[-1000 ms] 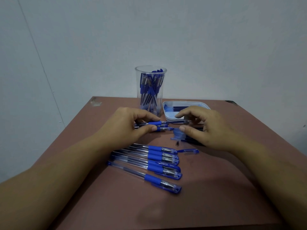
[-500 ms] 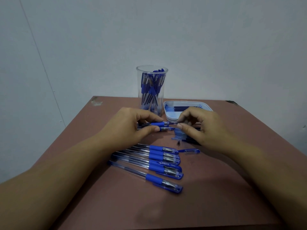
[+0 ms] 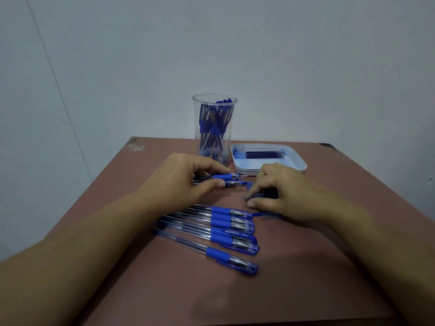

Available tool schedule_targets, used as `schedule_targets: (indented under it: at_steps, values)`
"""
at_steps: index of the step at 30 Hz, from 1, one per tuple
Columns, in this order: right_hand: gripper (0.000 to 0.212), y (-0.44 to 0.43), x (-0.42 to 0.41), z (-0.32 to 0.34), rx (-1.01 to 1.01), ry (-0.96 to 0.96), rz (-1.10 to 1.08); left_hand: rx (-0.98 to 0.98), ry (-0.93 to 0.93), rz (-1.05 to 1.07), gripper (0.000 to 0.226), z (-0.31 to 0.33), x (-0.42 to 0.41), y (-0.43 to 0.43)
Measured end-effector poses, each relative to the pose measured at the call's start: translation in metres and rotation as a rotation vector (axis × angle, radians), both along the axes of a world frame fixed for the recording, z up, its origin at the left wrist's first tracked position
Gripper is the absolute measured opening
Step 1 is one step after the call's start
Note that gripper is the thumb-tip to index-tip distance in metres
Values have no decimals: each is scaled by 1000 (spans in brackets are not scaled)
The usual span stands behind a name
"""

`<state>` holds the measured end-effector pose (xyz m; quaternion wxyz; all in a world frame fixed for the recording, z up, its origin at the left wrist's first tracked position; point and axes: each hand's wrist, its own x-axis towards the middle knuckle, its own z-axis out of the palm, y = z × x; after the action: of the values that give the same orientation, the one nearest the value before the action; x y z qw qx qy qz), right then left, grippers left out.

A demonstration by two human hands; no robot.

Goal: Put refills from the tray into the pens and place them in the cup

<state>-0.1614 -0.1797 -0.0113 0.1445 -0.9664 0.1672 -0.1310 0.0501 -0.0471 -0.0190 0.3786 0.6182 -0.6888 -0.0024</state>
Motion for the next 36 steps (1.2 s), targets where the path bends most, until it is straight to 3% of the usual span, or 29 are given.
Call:
schedule_targets:
  at_steps: [3, 7, 11, 25, 31, 36]
  values:
    - [4, 2, 1, 2, 68, -55, -19, -6, 4, 3, 26, 1, 0, 0]
    - [15, 2, 1, 6, 151, -373, -46, -7, 17, 15, 26, 1, 1, 0]
    - [11, 7, 4, 8, 225, -506, -25, -11, 41, 12, 26, 1, 0, 0]
    - [12, 17, 12, 2, 258, -572, 35, -52, 68, -36, 24, 0, -7, 2]
    - [27, 17, 12, -1, 188, -528, 58, -51, 61, -41, 24, 0, -8, 2]
    - [5, 17, 14, -1, 112, -461, 64, -49, 39, -53, 24, 0, -10, 3]
